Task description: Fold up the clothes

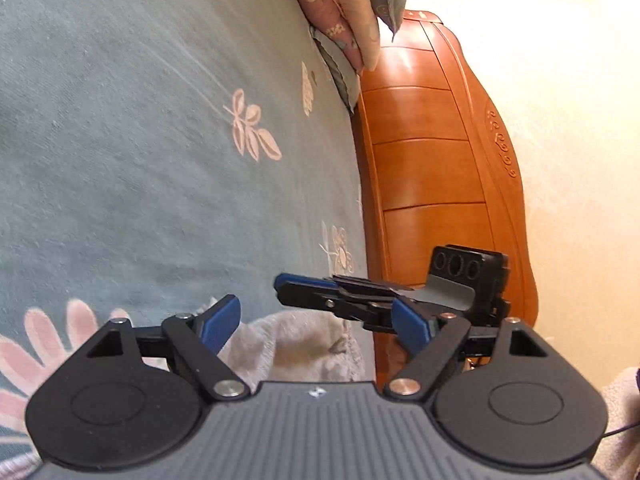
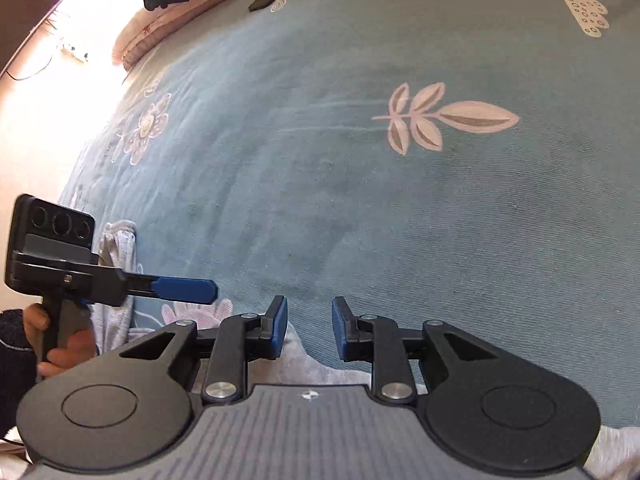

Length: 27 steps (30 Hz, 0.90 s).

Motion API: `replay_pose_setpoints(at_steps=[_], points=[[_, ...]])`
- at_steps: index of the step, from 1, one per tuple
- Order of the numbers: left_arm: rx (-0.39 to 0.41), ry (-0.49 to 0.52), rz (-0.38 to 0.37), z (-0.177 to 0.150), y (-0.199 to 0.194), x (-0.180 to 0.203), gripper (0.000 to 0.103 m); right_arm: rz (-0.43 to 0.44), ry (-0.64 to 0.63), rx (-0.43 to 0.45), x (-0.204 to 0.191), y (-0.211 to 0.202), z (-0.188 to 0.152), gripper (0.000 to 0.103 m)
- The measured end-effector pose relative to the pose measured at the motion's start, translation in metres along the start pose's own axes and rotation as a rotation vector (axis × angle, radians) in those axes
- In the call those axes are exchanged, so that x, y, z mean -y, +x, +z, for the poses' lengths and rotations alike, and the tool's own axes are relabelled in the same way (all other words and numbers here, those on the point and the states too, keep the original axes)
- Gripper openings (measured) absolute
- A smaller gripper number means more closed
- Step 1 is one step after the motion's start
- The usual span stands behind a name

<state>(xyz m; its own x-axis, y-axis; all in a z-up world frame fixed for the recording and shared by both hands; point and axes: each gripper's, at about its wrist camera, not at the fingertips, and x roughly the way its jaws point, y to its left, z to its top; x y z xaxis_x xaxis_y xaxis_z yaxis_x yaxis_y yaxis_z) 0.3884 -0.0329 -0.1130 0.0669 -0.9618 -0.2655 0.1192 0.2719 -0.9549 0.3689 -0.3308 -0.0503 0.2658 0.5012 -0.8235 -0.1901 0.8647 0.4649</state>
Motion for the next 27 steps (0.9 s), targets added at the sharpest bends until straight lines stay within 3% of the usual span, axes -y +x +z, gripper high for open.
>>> replay_pose_setpoints(at_steps=[1,4,6,9,11,14,21,24,26,27], points=[[-0.026,0.023,0.005,-0.005,0.004,0.003,0.083,-0.009,-0.005,0.01,-0.001,-0.003,-0.006,0.027],[-0.015,0.232,0.169,-0.012,0.012,0.023,0.082,-0.014,0.062,0.044,0.007,-0.014,-0.019,0.027],[-0.014,0.359,0.227,-0.008,0.009,0.027,0.083,-0.034,0.085,0.048,0.012,-0.02,-0.028,0.027],[-0.058,0.394,0.304,0.005,0.015,0.006,0.08,-0.068,0.105,0.053,0.019,-0.028,-0.042,0.027],[-0.1,0.431,0.338,0.01,0.021,-0.006,0.068,-0.071,0.125,0.074,0.021,-0.031,-0.05,0.027],[-0.174,0.57,0.329,0.009,0.034,0.0,0.068,-0.065,0.158,0.105,0.027,-0.036,-0.059,0.027],[-0.335,1.048,0.481,-0.038,0.075,0.029,0.066,-0.077,0.208,0.127,0.035,-0.04,-0.076,0.028],[-0.386,1.105,0.491,-0.048,0.081,0.037,0.047,-0.086,0.212,0.13,0.036,-0.042,-0.082,0.029],[-0.388,1.021,0.487,-0.043,0.079,0.039,0.015,-0.091,0.214,0.128,0.036,-0.043,-0.085,0.029],[-0.376,0.976,0.485,-0.041,0.073,0.04,0.013,-0.092,0.215,0.127,0.037,-0.044,-0.087,0.029]])
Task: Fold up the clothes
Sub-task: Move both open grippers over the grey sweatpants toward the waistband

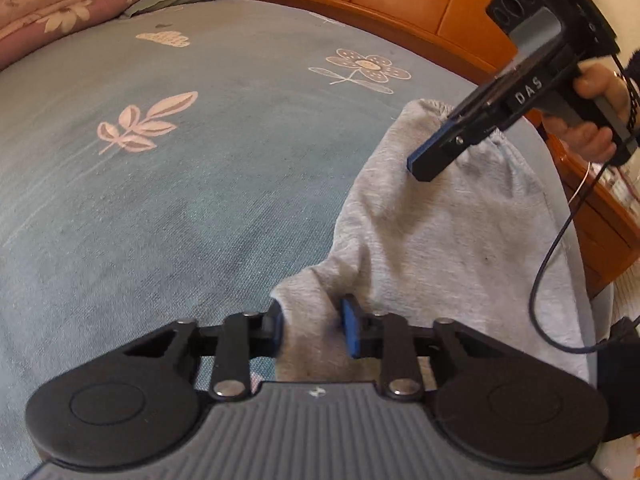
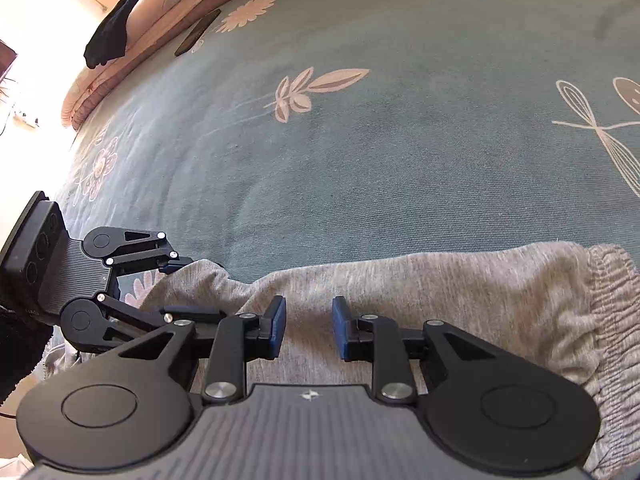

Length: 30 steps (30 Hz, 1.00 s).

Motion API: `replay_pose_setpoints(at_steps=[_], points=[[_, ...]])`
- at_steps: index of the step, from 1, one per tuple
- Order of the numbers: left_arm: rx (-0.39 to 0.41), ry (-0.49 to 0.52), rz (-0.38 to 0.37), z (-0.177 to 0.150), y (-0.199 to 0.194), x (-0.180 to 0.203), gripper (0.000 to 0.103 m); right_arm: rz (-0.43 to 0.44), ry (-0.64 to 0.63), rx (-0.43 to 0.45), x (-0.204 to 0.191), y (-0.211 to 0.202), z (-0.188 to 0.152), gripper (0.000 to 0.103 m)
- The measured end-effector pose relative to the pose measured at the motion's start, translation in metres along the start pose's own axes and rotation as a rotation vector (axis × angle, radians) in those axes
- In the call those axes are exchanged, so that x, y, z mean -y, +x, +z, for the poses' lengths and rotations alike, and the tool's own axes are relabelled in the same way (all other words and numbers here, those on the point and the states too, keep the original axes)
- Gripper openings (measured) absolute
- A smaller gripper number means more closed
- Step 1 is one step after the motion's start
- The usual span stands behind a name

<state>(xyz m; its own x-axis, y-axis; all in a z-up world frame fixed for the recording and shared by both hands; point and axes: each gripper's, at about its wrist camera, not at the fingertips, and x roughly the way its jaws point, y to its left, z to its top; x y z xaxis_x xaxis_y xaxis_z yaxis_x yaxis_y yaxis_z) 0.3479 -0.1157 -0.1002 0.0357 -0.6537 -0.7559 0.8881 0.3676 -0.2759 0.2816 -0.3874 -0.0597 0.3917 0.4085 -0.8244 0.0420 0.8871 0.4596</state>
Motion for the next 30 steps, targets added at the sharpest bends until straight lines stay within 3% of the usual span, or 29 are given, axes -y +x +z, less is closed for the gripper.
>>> replay_pose_setpoints(at_steps=[4,6,9,12,14,17,19,21,22,23,27,29,30], points=[[0.054,-0.197,0.055,-0.015,-0.03,-0.012,0.01,-0.009,-0.023,-0.005,-0.001,-0.004,-0.006,0.029],[0.034,-0.324,0.107,-0.026,-0.037,-0.025,0.01,-0.002,-0.047,-0.007,-0.003,-0.005,-0.006,0.029],[0.061,-0.468,0.122,-0.033,-0.051,-0.039,0.011,-0.013,-0.081,-0.004,-0.008,-0.002,-0.003,0.035],[0.132,-0.479,0.071,-0.023,-0.063,-0.032,0.013,-0.003,-0.085,0.005,-0.01,-0.001,0.001,0.035],[0.182,-0.477,0.019,-0.014,-0.068,-0.027,0.028,0.006,-0.098,0.003,-0.012,0.001,0.001,0.035],[0.17,-0.502,-0.112,-0.006,-0.048,-0.025,0.051,0.03,-0.174,-0.039,-0.023,0.013,-0.001,0.035],[0.134,-0.546,-0.149,-0.006,-0.026,-0.03,0.055,0.024,-0.206,-0.066,-0.024,0.027,-0.001,0.035],[0.119,-0.587,-0.124,-0.008,-0.009,-0.036,0.055,-0.005,-0.221,-0.082,-0.021,0.042,0.0,0.03],[0.133,-0.6,-0.118,-0.01,-0.005,-0.038,0.055,-0.034,-0.196,-0.064,-0.013,0.041,0.002,0.001],[0.15,-0.613,-0.106,-0.01,-0.003,-0.041,0.056,-0.063,-0.172,-0.047,-0.004,0.041,0.004,0.0],[0.171,-0.64,0.042,-0.005,-0.012,-0.042,0.055,-0.144,-0.022,0.02,0.029,0.011,0.003,0.0],[0.174,-0.65,0.071,-0.003,-0.021,-0.041,0.056,-0.163,0.016,0.058,0.038,-0.009,-0.001,0.012],[0.181,-0.651,0.062,-0.002,-0.026,-0.038,0.056,-0.163,0.035,0.093,0.04,-0.023,-0.005,0.024]])
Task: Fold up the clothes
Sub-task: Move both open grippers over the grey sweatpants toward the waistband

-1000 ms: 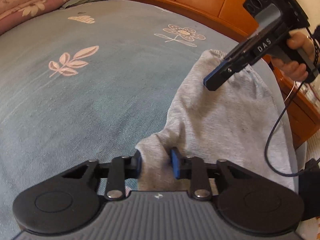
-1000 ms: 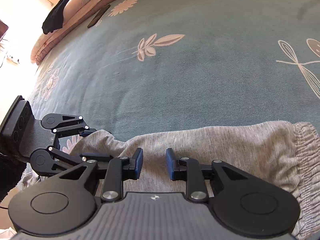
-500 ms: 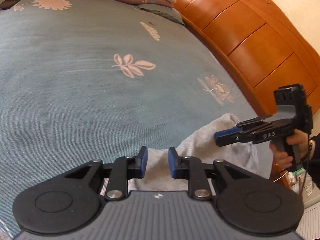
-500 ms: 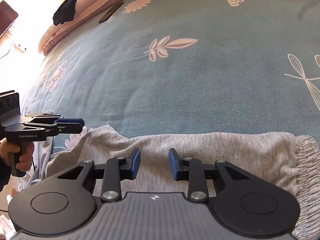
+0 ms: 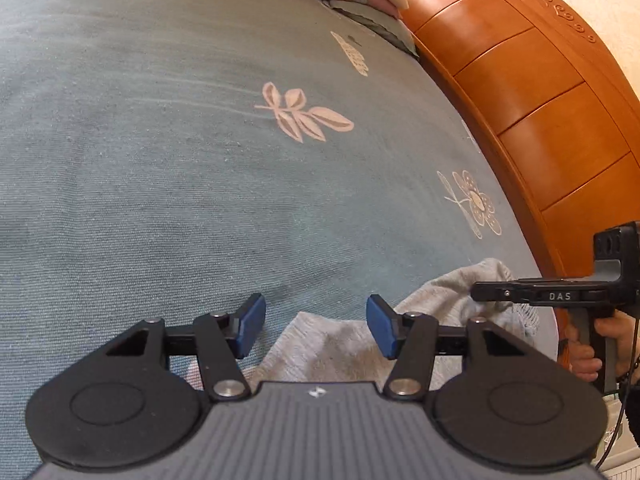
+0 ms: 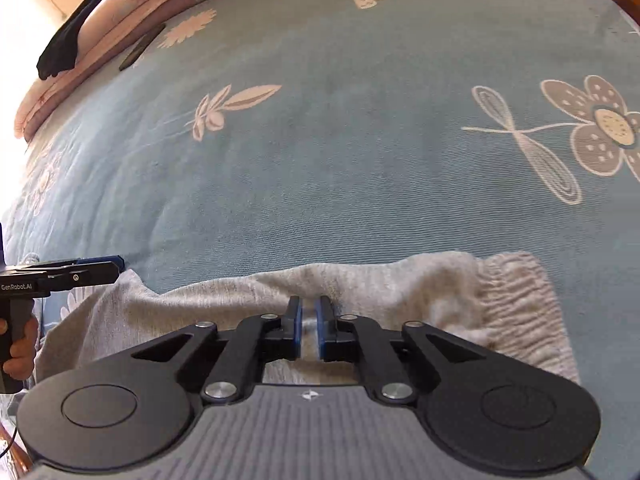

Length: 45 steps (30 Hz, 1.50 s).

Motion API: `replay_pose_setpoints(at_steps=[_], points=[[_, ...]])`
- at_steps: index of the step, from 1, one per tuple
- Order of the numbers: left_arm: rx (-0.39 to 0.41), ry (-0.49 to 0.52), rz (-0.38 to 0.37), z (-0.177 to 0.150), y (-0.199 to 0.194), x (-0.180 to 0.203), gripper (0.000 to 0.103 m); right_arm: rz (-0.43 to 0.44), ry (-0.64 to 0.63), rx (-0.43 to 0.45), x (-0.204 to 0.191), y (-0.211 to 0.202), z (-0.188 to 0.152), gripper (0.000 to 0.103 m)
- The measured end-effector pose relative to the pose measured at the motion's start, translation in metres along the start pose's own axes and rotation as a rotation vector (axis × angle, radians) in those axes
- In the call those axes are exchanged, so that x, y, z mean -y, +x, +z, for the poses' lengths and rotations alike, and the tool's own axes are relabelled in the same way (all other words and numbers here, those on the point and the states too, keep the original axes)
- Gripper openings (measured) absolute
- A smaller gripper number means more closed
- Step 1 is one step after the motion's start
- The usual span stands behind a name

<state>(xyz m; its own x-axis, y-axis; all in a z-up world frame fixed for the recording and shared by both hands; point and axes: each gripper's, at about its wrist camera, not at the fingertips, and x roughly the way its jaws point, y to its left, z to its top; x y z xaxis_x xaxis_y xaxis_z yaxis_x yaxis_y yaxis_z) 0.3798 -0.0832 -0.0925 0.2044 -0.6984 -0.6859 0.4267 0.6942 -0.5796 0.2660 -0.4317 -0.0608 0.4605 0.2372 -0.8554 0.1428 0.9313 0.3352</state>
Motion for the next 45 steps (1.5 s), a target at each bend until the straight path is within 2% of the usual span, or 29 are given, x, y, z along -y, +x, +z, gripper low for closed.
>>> replay_pose_setpoints(at_steps=[1,3,6,8,9,10,11,12,14,15,16,17,18,19,22,27,31,35,39,45], points=[[0.006,-0.002,-0.02,-0.001,-0.005,0.004,0.058,-0.003,0.024,0.034,0.005,-0.012,-0.003,0.03],[0.003,-0.001,-0.069,-0.004,-0.012,0.014,0.059,-0.006,0.072,0.093,0.014,-0.035,-0.011,0.035],[-0.04,0.014,-0.143,-0.011,-0.011,0.03,0.063,-0.007,0.105,0.054,0.026,-0.038,-0.023,0.039],[-0.078,0.042,-0.13,-0.02,-0.004,0.04,0.065,-0.049,0.075,0.002,0.032,-0.028,-0.029,0.039],[-0.095,0.056,-0.114,-0.025,0.0,0.043,0.065,-0.07,0.085,0.004,0.037,-0.028,-0.031,0.03],[-0.114,0.071,-0.074,-0.03,0.004,0.046,0.065,-0.092,0.094,0.007,0.043,-0.028,-0.032,0.011],[-0.133,0.088,-0.003,-0.034,0.008,0.046,0.064,-0.113,0.104,0.009,0.048,-0.028,-0.034,0.0],[-0.142,0.104,0.043,-0.038,0.01,0.047,0.062,-0.134,0.114,0.011,0.053,-0.028,-0.035,0.0],[-0.135,0.129,0.063,-0.042,0.005,0.051,0.062,-0.142,0.162,0.03,0.06,-0.035,-0.038,0.0],[-0.133,0.134,0.067,-0.043,0.001,0.055,0.062,-0.146,0.167,0.036,0.059,-0.04,-0.039,0.004],[-0.13,0.146,0.07,-0.044,-0.004,0.06,0.062,-0.149,0.173,0.042,0.057,-0.045,-0.041,0.022],[-0.127,0.162,0.074,-0.047,-0.009,0.065,0.063,-0.15,0.168,0.05,0.054,-0.05,-0.042,0.032],[-0.126,0.186,0.08,-0.051,-0.014,0.071,0.065,-0.147,0.141,0.058,0.047,-0.054,-0.044,0.047],[-0.129,0.209,0.089,-0.055,-0.019,0.077,0.066,-0.152,0.117,0.06,0.041,-0.055,-0.044,0.054],[-0.152,0.249,0.116,-0.078,-0.034,0.088,0.066,-0.146,0.057,0.054,0.022,-0.054,-0.044,0.055],[-0.211,0.151,0.164,-0.116,-0.047,0.076,0.066,-0.095,-0.003,0.014,-0.014,-0.039,-0.041,0.059],[-0.242,0.09,0.234,-0.14,-0.065,0.056,0.067,-0.109,-0.13,-0.023,-0.052,-0.027,-0.048,0.064],[-0.223,0.009,0.276,-0.146,-0.099,0.04,0.068,-0.189,-0.295,-0.1,-0.086,-0.012,-0.058,0.067],[-0.151,-0.006,0.315,-0.144,-0.139,0.033,0.068,-0.246,-0.432,-0.191,-0.115,0.001,-0.069,0.067],[-0.051,-0.006,0.458,-0.132,-0.175,0.016,0.068,-0.241,-0.624,-0.214,-0.169,0.01,-0.08,0.067]])
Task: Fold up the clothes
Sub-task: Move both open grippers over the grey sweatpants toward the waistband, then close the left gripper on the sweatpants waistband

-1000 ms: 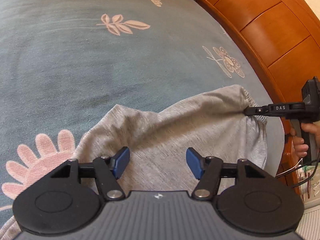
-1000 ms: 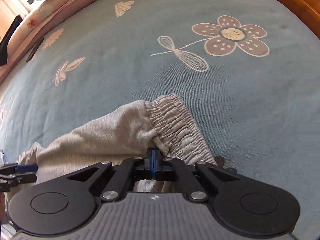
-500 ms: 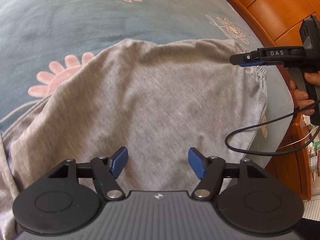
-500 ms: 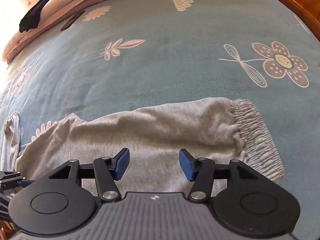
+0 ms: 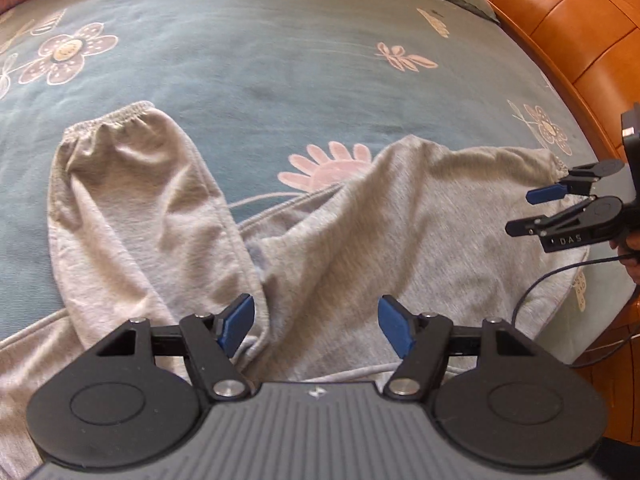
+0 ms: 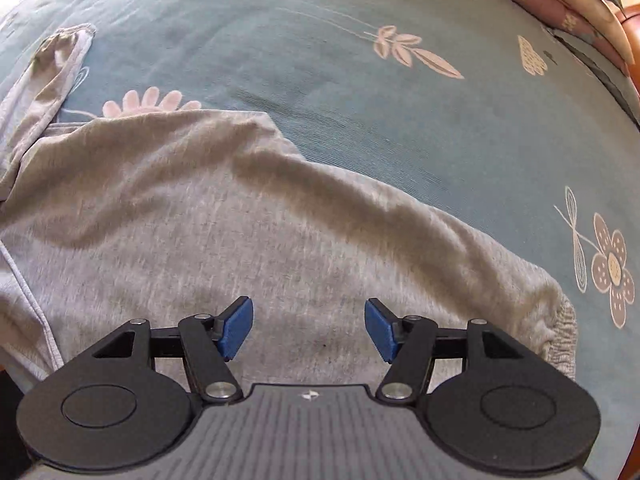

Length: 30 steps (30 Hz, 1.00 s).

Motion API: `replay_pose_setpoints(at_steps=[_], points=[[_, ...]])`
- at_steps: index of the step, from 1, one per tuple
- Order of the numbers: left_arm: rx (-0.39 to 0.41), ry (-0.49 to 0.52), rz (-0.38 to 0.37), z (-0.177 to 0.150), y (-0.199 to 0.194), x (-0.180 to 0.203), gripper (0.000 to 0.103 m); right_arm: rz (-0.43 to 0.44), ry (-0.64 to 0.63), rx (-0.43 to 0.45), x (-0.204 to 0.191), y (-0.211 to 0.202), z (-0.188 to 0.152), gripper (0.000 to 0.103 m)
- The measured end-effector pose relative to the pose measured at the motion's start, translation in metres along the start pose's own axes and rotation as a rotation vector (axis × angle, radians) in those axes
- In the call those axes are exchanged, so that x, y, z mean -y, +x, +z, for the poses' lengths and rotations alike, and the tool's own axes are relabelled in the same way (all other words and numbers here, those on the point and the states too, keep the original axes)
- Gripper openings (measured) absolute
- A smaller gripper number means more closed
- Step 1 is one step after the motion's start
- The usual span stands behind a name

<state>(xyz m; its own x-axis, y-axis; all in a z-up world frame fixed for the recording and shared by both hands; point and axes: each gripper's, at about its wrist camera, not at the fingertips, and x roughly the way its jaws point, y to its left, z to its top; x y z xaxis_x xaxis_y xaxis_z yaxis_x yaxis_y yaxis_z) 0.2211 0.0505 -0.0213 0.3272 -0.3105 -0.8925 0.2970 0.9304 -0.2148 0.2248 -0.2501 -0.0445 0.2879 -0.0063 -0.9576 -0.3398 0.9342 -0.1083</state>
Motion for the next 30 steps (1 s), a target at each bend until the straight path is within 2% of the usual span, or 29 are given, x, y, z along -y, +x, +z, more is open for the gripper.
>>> replay_pose_setpoints(at_steps=[3,5,8,10,18,20,22,25,27,29,30], points=[[0.021,-0.008,0.073,0.011,0.005,-0.012,0.067,0.022,-0.043,-0.019,-0.022,0.008,0.009,0.067],[0.063,0.025,0.123,0.022,0.009,-0.013,0.065,0.025,-0.054,-0.03,-0.033,0.014,0.01,0.067],[0.098,0.07,0.211,0.045,0.021,-0.012,0.065,0.023,-0.056,-0.047,-0.044,0.022,0.008,0.067],[0.108,0.068,0.277,0.064,0.033,-0.013,0.065,0.021,-0.039,-0.045,-0.047,0.025,0.007,0.071],[-0.014,-0.144,0.494,0.115,0.092,-0.033,0.065,0.054,0.057,-0.011,-0.039,0.031,0.004,0.077],[-0.046,-0.178,0.531,0.12,0.102,-0.039,0.066,0.065,0.071,0.001,-0.037,0.031,0.002,0.078],[-0.077,-0.215,0.535,0.123,0.107,-0.046,0.066,0.084,0.088,0.014,-0.033,0.032,0.0,0.078],[-0.112,-0.269,0.495,0.127,0.107,-0.056,0.058,0.113,0.116,0.035,-0.026,0.032,-0.002,0.079],[-0.128,-0.287,0.476,0.128,0.105,-0.061,0.047,0.131,0.136,0.049,-0.021,0.032,-0.004,0.079],[-0.148,-0.285,0.474,0.129,0.101,-0.065,0.024,0.144,0.149,0.058,-0.016,0.031,-0.005,0.079],[-0.157,-0.284,0.471,0.129,0.099,-0.068,0.017,0.149,0.155,0.061,-0.014,0.031,-0.006,0.079]])
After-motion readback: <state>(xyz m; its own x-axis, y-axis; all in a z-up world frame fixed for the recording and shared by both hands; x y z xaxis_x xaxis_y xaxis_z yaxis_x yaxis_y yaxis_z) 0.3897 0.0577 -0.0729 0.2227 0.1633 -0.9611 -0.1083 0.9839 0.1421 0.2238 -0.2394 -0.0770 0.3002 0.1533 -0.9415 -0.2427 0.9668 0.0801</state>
